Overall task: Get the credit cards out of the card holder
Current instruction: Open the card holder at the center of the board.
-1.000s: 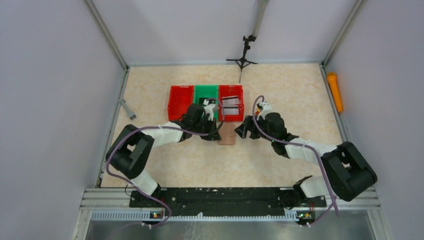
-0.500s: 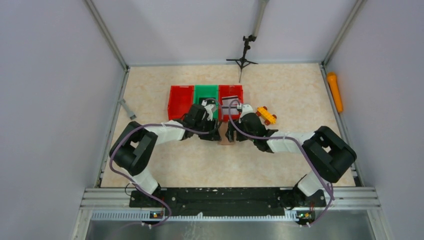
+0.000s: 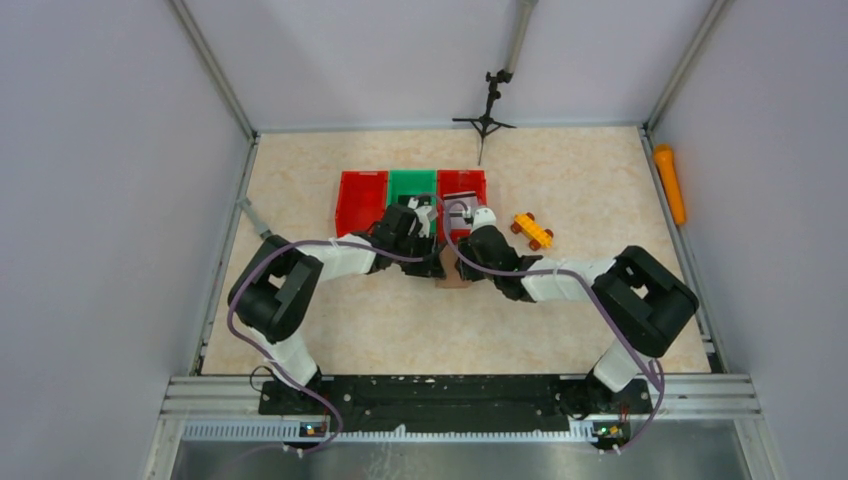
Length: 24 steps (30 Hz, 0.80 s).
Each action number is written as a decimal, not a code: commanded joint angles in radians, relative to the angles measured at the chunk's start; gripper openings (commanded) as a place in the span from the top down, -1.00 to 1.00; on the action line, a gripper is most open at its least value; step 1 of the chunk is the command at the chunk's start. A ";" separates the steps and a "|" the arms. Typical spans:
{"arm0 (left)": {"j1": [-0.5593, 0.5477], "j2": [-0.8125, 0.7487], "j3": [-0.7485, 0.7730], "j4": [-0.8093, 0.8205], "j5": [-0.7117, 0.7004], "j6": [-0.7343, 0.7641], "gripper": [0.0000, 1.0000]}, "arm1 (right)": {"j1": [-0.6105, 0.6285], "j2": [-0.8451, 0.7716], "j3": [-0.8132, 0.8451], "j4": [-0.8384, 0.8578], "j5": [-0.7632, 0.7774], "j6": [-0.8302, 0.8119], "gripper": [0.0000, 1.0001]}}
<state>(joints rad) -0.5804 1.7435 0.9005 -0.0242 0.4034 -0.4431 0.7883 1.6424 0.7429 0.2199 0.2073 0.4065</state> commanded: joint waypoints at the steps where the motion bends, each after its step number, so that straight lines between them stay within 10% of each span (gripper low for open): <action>1: -0.001 0.030 0.023 -0.052 -0.007 0.012 0.27 | 0.011 -0.044 -0.008 0.016 0.051 -0.014 0.47; 24: 0.106 -0.103 -0.170 0.324 0.274 -0.132 -0.09 | -0.024 -0.383 -0.278 0.298 -0.019 0.042 0.95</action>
<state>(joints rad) -0.4805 1.6714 0.7456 0.1551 0.5758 -0.5346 0.7811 1.2881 0.4732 0.4282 0.2146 0.4229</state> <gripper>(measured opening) 0.531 0.069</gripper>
